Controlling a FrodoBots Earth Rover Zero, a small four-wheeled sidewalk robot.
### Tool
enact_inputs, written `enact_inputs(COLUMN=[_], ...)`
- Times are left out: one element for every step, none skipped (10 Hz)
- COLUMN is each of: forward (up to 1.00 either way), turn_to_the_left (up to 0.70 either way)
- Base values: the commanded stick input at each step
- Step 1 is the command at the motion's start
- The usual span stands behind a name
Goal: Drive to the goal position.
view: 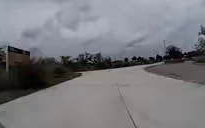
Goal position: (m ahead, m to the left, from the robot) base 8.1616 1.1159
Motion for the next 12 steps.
enact_inputs(forward=[0.85, 0.85, 0.85, 0.85, 0.85, 0.85, 0.85, 0.85, 0.85, 0.85, 0.85, 0.85], turn_to_the_left=[0.0, 0.0, 0.0, 0.0, 0.0, 0.0, 0.0, 0.0, 0.0, 0.0, 0.0, 0.0])
